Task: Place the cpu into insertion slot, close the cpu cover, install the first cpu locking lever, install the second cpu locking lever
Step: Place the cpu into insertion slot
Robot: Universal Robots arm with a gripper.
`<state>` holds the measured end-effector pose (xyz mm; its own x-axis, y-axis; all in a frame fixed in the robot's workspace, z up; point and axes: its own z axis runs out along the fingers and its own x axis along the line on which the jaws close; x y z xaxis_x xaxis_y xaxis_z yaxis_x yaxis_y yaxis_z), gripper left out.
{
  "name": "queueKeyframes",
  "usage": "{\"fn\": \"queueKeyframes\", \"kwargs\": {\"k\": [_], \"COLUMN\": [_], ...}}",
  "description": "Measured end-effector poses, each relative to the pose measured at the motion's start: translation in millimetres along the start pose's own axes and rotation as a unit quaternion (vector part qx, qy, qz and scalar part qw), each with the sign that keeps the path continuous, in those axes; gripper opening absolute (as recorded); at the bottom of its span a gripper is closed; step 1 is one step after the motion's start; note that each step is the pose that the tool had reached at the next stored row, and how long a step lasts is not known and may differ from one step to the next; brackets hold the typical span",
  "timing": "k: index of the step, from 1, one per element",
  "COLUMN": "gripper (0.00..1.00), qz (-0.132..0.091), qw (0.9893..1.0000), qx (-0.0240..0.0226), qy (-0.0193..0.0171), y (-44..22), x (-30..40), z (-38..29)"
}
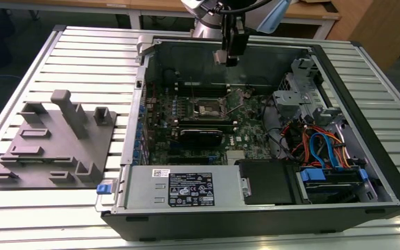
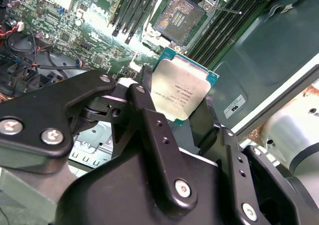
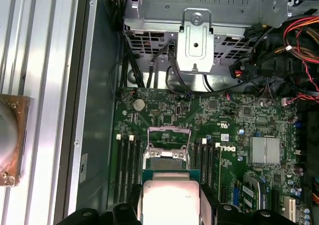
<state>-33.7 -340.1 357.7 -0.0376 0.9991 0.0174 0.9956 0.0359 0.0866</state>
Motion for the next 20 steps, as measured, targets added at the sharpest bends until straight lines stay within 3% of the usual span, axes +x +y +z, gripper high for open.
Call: {"fn": "queueKeyframes", "kwargs": {"k": [20], "gripper": [0.54], "qz": [0.01], "qw": [1.0], "qx": [-0.0002], "qy": [-0.0008], "y": [0.0], "x": [0.0], "z": [0.0]}}
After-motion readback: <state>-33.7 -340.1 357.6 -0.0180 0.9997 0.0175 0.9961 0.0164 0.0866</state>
